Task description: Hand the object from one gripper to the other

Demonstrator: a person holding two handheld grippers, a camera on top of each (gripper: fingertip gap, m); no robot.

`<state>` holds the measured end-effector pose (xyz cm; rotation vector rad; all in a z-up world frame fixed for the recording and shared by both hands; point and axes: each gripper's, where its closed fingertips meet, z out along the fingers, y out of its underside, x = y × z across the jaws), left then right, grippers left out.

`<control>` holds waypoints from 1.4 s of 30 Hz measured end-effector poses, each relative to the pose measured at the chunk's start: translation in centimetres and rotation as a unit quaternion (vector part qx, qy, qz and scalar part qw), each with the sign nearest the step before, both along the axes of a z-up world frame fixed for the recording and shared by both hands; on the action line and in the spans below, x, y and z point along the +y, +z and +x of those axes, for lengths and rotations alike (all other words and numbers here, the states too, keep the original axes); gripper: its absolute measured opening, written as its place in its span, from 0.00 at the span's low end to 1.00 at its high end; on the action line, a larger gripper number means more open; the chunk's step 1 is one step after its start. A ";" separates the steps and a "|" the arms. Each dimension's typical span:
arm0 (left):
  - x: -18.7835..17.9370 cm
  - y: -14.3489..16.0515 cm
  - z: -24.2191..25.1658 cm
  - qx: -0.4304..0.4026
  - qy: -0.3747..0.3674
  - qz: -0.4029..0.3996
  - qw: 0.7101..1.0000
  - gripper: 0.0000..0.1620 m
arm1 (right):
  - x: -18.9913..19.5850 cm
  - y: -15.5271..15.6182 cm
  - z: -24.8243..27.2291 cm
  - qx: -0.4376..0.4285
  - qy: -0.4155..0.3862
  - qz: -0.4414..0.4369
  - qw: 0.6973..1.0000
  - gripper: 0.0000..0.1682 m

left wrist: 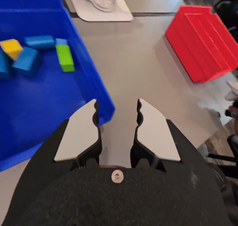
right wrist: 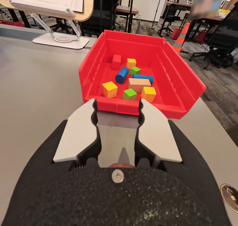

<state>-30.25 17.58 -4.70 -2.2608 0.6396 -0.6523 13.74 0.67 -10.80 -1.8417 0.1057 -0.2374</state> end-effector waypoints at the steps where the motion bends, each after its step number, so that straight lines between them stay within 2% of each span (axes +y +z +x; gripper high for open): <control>1: 1.9 0.4 -0.9 0.028 0.011 -0.001 1.000 0.35 | 0.0 -0.1 0.1 0.007 0.000 0.000 1.000 0.36; 3: 5.5 0.1 -1.9 0.088 0.024 -0.019 0.996 0.35 | 0.1 -0.4 0.1 0.015 0.001 -0.003 1.000 0.36; 6: 10.0 -2.0 -2.0 0.158 0.030 -0.060 0.985 0.30 | 0.0 -0.6 0.4 0.007 -0.005 -0.012 1.000 0.36; 11: 14.5 -7.1 -1.6 0.251 0.039 -0.116 0.960 0.29 | -0.1 -0.8 1.3 0.006 -0.012 -0.014 1.000 0.36; 17: 16.5 -11.4 0.0 0.248 0.042 -0.184 0.950 0.28 | 0.0 -1.7 1.8 0.025 -0.012 -0.025 0.999 0.36; 22: 17.3 -13.7 0.1 0.246 0.044 -0.222 0.942 0.22 | 0.3 -2.1 1.5 0.035 -0.005 -0.032 0.999 0.36; 27: 17.0 -13.8 -0.2 0.258 -0.007 -0.220 0.941 0.21 | 0.4 -2.1 1.0 0.021 0.002 -0.037 0.999 0.36; 30: 17.0 -13.7 -1.6 0.254 -0.004 -0.213 0.944 0.21 | 0.6 -2.2 0.7 0.014 0.007 -0.042 0.999 0.36; 32: 16.8 -12.9 -2.5 0.207 0.008 -0.201 0.957 0.21 | 0.6 -2.1 0.5 0.012 0.010 -0.041 0.999 0.36; 36: 15.1 -7.8 -3.1 -0.024 0.015 -0.150 0.988 0.21 | 1.0 -1.2 -0.8 0.023 0.033 -0.017 0.999 0.36; 40: 11.1 -1.7 -3.3 -0.210 -0.034 -0.074 0.974 0.21 | 2.5 1.4 -5.4 0.073 0.095 0.041 0.992 0.36; 42: 7.4 1.7 -1.4 -0.313 -0.102 -0.015 0.944 0.21 | 4.0 3.0 -9.5 0.113 0.172 0.057 0.977 0.35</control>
